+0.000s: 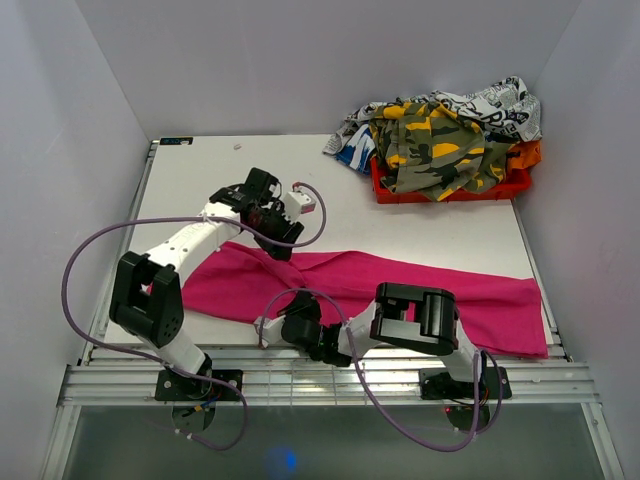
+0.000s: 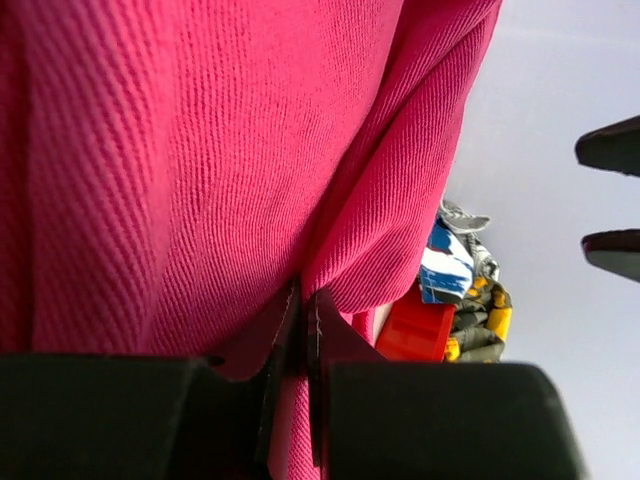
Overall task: Fold and stack the trousers
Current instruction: Fold the trousers
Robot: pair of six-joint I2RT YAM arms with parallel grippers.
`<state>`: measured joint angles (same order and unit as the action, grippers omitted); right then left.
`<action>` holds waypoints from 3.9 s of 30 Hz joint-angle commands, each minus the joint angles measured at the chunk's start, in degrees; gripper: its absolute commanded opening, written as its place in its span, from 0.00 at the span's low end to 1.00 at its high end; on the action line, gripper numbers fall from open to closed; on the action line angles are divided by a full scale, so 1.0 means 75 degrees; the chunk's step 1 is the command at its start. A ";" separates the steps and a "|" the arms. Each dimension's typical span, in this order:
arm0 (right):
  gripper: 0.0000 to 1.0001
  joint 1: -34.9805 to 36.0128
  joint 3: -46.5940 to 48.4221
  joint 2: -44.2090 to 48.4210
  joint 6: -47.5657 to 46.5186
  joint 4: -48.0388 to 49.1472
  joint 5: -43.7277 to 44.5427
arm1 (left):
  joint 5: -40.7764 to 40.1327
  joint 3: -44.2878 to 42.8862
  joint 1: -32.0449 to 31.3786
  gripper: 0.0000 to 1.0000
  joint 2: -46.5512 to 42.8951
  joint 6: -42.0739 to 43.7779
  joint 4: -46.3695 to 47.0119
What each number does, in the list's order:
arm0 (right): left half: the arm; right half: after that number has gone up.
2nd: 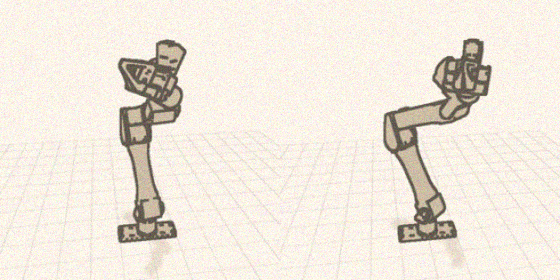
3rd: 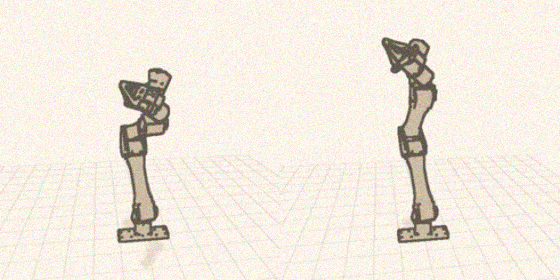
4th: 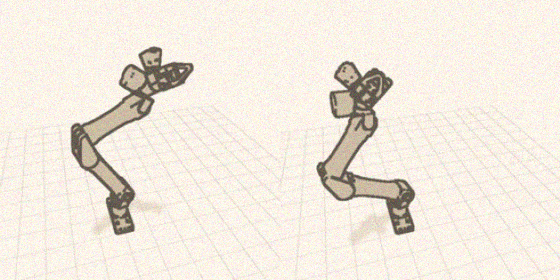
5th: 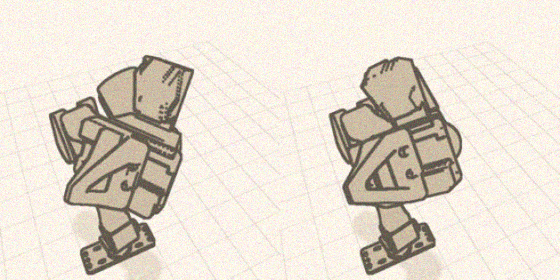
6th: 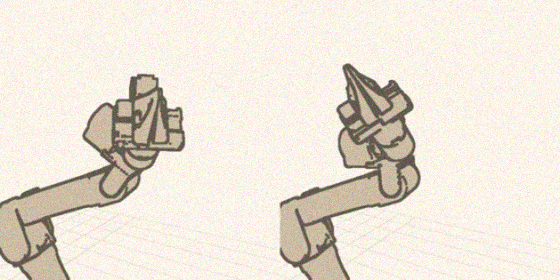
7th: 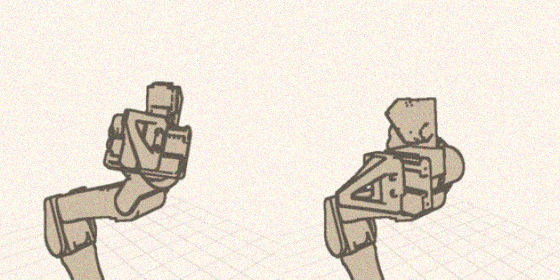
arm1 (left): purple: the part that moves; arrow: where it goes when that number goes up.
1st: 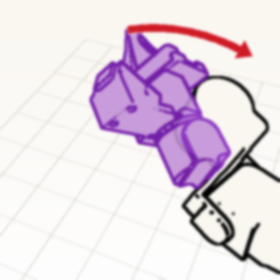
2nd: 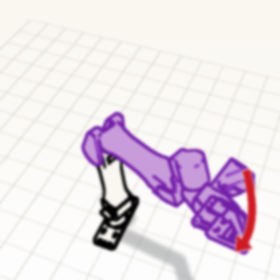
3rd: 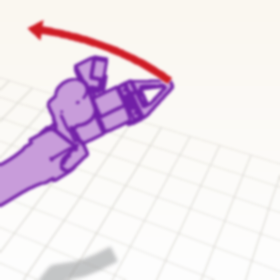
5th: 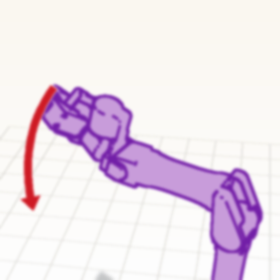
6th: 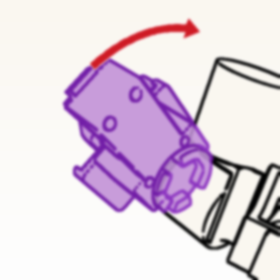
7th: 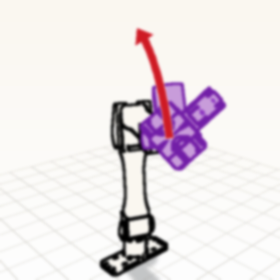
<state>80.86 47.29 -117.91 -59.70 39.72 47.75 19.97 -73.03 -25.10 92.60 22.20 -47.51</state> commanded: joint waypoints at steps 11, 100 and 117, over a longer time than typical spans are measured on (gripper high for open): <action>0.08 0.0445 -0.0446 -0.1646 0.0214 -0.0715 -0.0050 | -0.1197 -0.0047 -0.1035 0.56 0.0730 -0.0229 0.0627; 0.66 -0.0702 0.0563 0.3540 0.2780 -0.5107 -0.3266 | 0.2330 -0.4161 0.2690 0.54 0.2234 -0.0864 -0.0485; 0.57 -0.5566 0.0305 0.4015 0.4620 -0.8519 -0.7772 | 0.3701 0.0282 0.2387 0.44 0.0355 -0.1363 0.0777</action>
<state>40.38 50.33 -86.19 -27.46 -18.92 -4.64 42.48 -69.47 -5.58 95.46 16.21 -49.34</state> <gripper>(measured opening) 0.568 0.438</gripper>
